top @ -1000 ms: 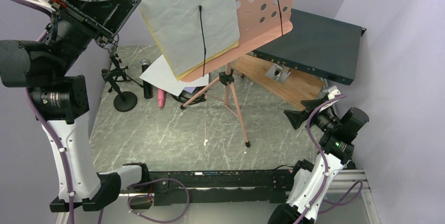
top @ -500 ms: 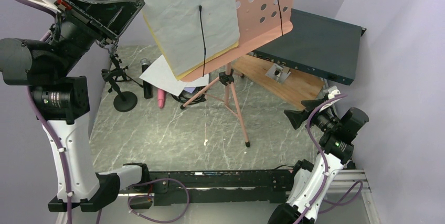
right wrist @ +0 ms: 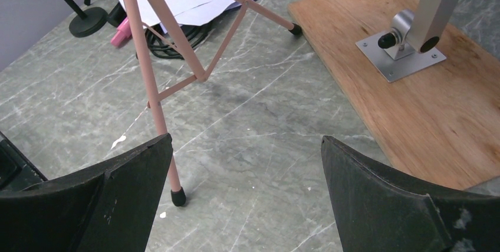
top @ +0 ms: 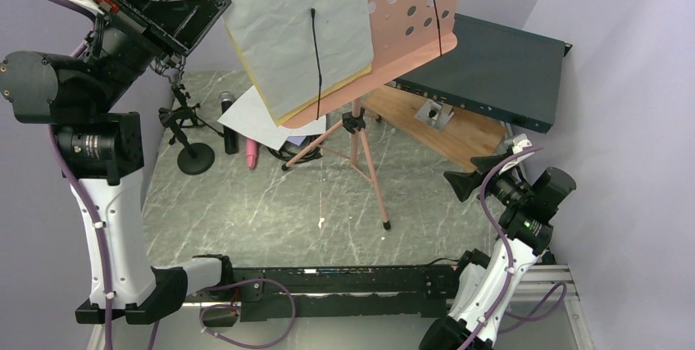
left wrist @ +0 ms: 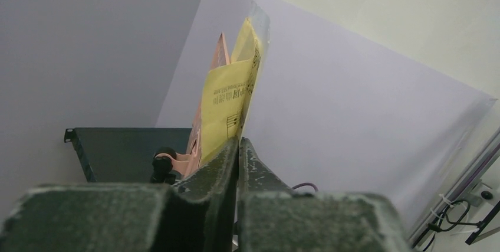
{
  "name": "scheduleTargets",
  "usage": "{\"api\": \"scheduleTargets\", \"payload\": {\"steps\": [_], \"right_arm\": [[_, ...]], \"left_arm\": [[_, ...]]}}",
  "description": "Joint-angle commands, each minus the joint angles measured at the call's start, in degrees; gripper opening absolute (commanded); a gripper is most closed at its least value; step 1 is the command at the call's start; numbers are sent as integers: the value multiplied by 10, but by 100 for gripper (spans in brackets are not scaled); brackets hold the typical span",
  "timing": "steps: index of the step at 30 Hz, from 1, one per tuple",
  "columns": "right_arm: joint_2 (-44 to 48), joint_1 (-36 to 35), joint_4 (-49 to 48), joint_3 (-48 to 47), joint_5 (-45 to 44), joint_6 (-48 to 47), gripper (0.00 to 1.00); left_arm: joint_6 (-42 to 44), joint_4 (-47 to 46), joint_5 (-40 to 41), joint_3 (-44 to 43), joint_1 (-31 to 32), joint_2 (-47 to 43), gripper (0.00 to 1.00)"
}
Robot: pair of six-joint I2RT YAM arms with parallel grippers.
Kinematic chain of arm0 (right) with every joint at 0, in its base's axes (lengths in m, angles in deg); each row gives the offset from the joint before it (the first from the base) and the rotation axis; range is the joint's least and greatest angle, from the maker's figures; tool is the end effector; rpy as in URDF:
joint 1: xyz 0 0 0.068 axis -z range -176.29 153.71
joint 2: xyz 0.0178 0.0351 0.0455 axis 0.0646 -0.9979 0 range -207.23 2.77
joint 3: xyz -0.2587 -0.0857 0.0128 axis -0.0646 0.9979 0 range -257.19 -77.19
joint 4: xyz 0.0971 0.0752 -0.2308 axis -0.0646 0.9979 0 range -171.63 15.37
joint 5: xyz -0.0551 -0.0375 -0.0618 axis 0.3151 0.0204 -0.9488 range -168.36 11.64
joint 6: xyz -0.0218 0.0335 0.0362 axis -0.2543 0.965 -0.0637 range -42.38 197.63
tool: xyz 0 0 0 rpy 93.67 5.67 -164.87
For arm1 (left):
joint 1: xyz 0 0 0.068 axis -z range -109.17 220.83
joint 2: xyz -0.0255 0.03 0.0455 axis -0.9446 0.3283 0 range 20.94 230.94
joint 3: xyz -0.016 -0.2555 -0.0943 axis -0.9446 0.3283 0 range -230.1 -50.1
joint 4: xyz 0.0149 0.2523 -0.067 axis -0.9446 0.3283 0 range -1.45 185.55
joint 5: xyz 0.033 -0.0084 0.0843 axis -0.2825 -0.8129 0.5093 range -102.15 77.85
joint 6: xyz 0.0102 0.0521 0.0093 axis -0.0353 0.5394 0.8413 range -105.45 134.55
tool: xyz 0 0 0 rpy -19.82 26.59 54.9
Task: Pack up the instrument practice props
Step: Pick up the sheet music from the music stand.
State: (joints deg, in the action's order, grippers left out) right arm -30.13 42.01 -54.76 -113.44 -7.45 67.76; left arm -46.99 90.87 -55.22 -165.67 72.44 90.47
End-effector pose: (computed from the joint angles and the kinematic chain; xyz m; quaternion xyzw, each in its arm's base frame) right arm 0.1134 -0.0468 0.2969 -0.1409 0.7385 0.2607 0.6056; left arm 0.1262 -0.0278 0.6479 0.1098 0.4854 -0.5707 0.6532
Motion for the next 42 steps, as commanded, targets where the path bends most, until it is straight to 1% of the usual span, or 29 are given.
{"api": "scheduleTargets", "payload": {"steps": [1, 2, 9, 16, 25, 30, 33, 36, 42], "right_arm": [[-2, -2, -20, 0, 0, -6, 99], [-3, -2, -20, 0, 0, -6, 99], [-3, -2, -17, -2, 2, -8, 99], [-5, -2, -12, -4, 1, -12, 99], [-8, -3, -12, -5, 1, -14, 99], [-10, -3, -10, -5, -1, -15, 99], [-10, -3, -10, -5, -1, -16, 99], [-11, -3, -10, -5, -1, -16, 99], [-12, -3, -11, -5, -2, -15, 99]], "left_arm": [[8, -12, -19, -14, 3, -1, 3], [13, -8, -16, -16, 3, -2, 0], [72, 30, 35, -49, 3, -27, 0], [81, 14, 46, -61, 3, -39, 0], [151, 77, 86, -93, 4, -55, 0], [215, 120, 150, -96, 13, -83, 0], [253, 96, 195, -55, 27, -126, 0], [274, 53, 240, 27, 32, -187, 0], [312, 70, 265, 107, 32, -262, 0]]}}
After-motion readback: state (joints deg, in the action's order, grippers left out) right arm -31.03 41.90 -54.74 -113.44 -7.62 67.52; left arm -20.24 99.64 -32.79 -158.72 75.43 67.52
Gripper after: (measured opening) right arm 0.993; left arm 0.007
